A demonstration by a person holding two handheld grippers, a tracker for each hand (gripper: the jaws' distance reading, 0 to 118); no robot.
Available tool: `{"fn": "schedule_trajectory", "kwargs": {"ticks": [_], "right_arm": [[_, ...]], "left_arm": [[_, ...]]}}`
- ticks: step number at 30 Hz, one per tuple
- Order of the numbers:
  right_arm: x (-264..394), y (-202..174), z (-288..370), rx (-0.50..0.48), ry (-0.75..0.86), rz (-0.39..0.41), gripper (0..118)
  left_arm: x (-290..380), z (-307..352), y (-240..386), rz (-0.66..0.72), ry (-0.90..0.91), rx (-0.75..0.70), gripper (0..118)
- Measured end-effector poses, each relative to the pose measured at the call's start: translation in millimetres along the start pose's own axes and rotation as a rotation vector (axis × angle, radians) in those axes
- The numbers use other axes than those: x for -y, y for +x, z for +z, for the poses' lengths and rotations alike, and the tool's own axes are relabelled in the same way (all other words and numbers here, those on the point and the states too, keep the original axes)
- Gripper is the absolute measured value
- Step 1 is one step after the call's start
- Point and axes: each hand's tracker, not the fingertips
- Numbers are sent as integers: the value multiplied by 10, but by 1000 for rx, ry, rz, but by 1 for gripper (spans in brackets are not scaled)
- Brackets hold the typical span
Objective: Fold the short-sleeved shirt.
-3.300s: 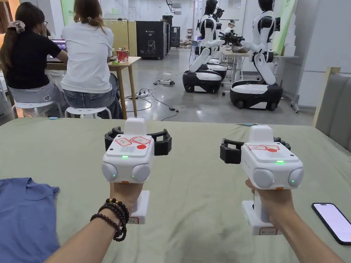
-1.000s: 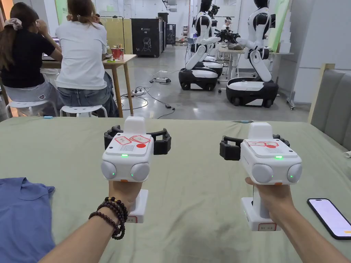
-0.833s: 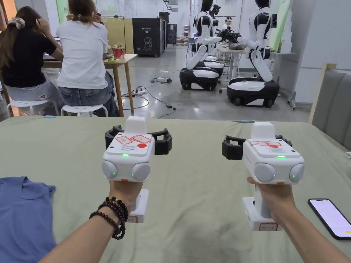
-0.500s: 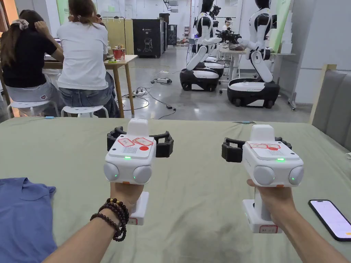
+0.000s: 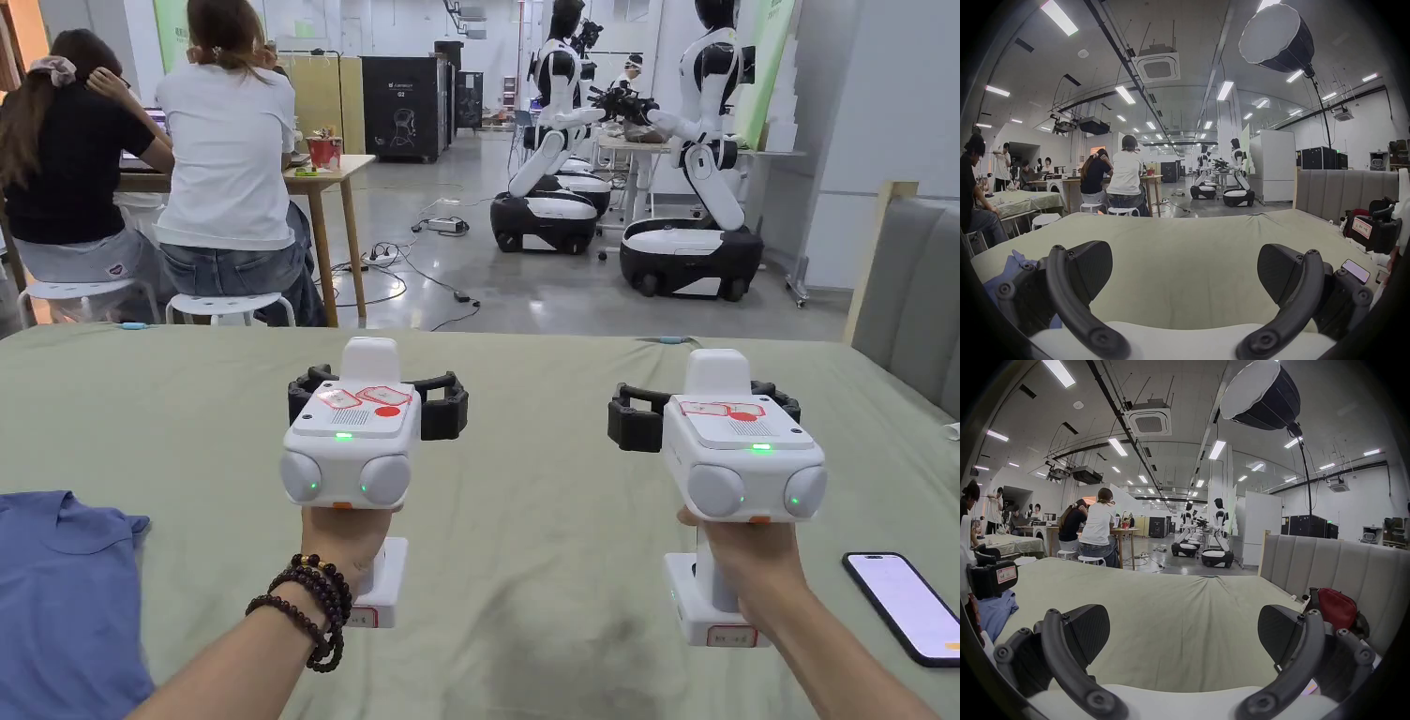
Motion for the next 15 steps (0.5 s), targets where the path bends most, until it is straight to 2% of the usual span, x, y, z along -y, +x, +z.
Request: {"fn": "schedule_trajectory", "kwargs": {"ticks": [2,7,8,9,10,11,12,13,15], "right_arm": [[0,14,6,-25,-5,-20,118],[22,-23,-14,-12,-11,11,118],[34,-27,-30,-12,-13,14,112],[39,-33,-20,-11,-11,16,93],[42,-39,-10,-6,-4,18,48],[42,-40,-16,2,-3,23,10],[46,-39,-31,20,-6,24,0],[45,-43,-35,49,-11,23,0],[34,-23,-53,13,-14,-6,0]], "left_arm": [[-15,23,-2,-2,8,-14,118],[-34,39,-4,-2,18,-12,118],[-36,49,0,-10,18,-4,114],[-31,63,9,-29,28,8,98],[-18,54,16,-54,38,3,52],[-10,50,35,-80,45,-19,9],[-7,38,48,-93,38,-43,0],[-22,38,51,-78,43,-51,0],[-62,46,1,-14,32,20,0]]}}
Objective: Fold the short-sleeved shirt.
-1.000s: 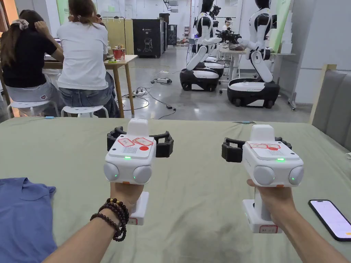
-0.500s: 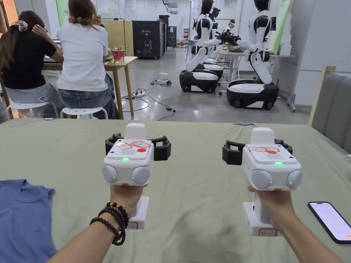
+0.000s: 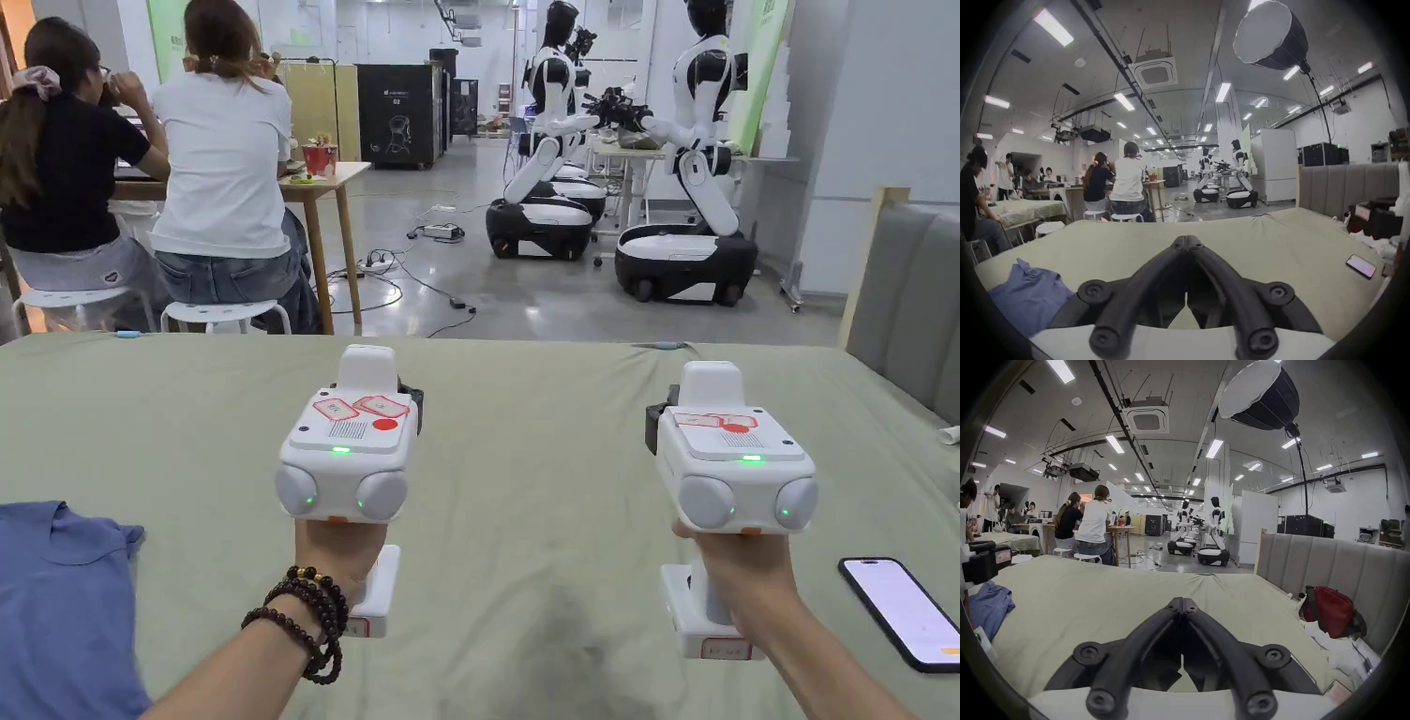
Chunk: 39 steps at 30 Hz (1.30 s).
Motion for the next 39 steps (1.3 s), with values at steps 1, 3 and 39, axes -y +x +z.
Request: {"fn": "schedule_trajectory", "kwargs": {"ticks": [1,3,39], "right_arm": [[-2,17,25,-5,-3,-4,0],[-10,-33,13,-1,-5,19,0],[-127,-3626,365,-612,2,60,1]], "left_arm": [[-6,-8,-1,-17,1,-23,0],[-17,15,-30,-37,4,-36,0],[453,989,-3265,-50,-433,-377,0]]}}
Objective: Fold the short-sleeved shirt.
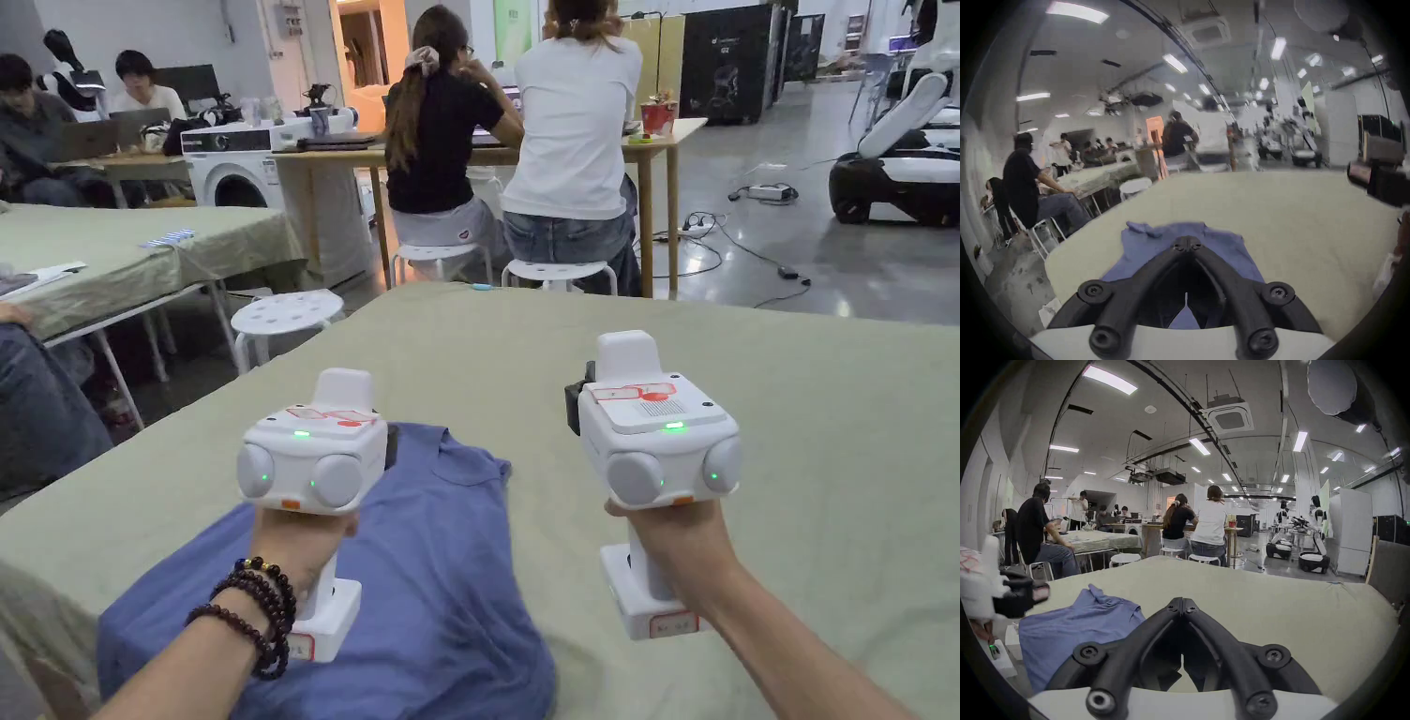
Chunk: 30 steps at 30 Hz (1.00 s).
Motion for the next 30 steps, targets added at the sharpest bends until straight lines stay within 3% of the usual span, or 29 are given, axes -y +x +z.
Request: {"fn": "schedule_trajectory", "kwargs": {"ticks": [3,5,6,7,8,9,11,15,17,18,20,21,22,23,25,30], "right_arm": [[207,58,-142,-7,-19,30,1],[321,87,-203,-15,-35,25,1],[370,98,-250,-27,-47,14,1],[430,112,-306,-33,-61,3,1],[481,123,-350,-34,-71,-4,1],[536,137,-396,-39,-81,-9,1],[663,166,-508,-61,-99,-19,2],[783,157,-570,-87,-130,5,3],[828,157,-586,-98,-131,22,3],[894,155,-674,-101,-135,32,3],[903,158,-687,-104,-137,35,3],[901,158,-689,-104,-139,27,3],[884,150,-685,-103,-140,16,3],[883,150,-684,-101,-139,3,3],[873,150,-670,-98,-136,-12,3],[869,302,-587,-86,-138,-4,3]], "left_arm": [[8,-449,66,77,-231,179,0],[65,-767,135,106,-371,187,26],[117,-917,160,109,-395,184,46],[169,-1062,185,116,-405,172,81],[225,-1175,229,101,-389,154,107],[279,-1289,247,87,-397,147,118],[346,-1482,281,68,-396,158,108],[588,-1778,394,41,-521,163,105],[665,-1772,390,51,-465,165,105],[658,-1748,373,59,-442,170,100],[608,-1677,305,76,-415,190,57],[576,-1646,250,97,-371,148,24],[569,-1640,206,103,-372,96,2],[580,-1654,163,100,-392,49,2],[596,-1670,69,157,-378,135,2],[445,-1504,95,102,-264,121,2]]}}
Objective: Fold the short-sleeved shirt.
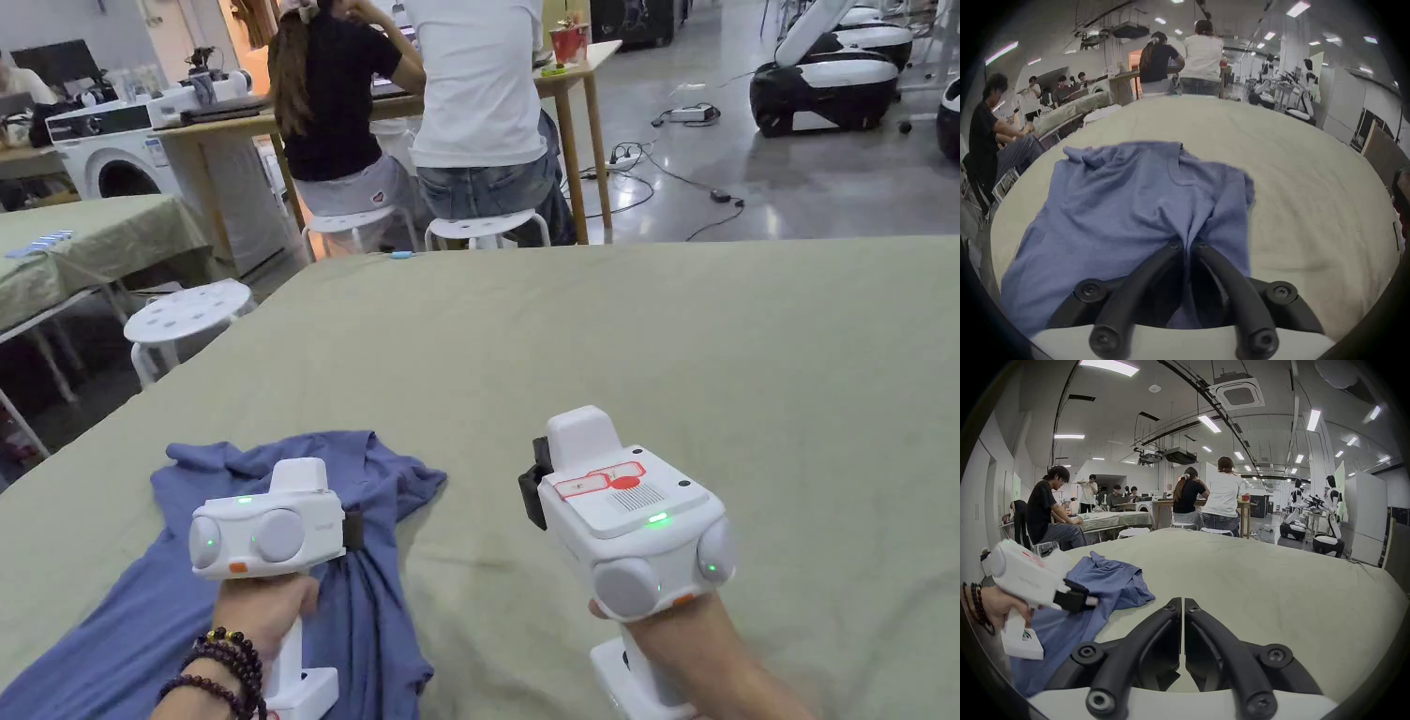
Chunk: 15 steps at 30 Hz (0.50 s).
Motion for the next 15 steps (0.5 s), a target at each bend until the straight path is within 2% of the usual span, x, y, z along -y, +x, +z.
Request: {"fn": "schedule_trajectory", "kwargs": {"ticks": [3,7,10,15], "right_arm": [[34,220,83,40,-7,-12,3],[52,594,282,94,-8,-46,3],[3,901,664,159,12,-58,3],[52,1650,1399,329,57,-73,3]], "left_arm": [[-283,306,27,13,103,32,2],[-679,808,383,-76,235,135,2],[-904,1130,976,-109,311,278,2],[-949,1482,2458,-290,359,561,2]]}}
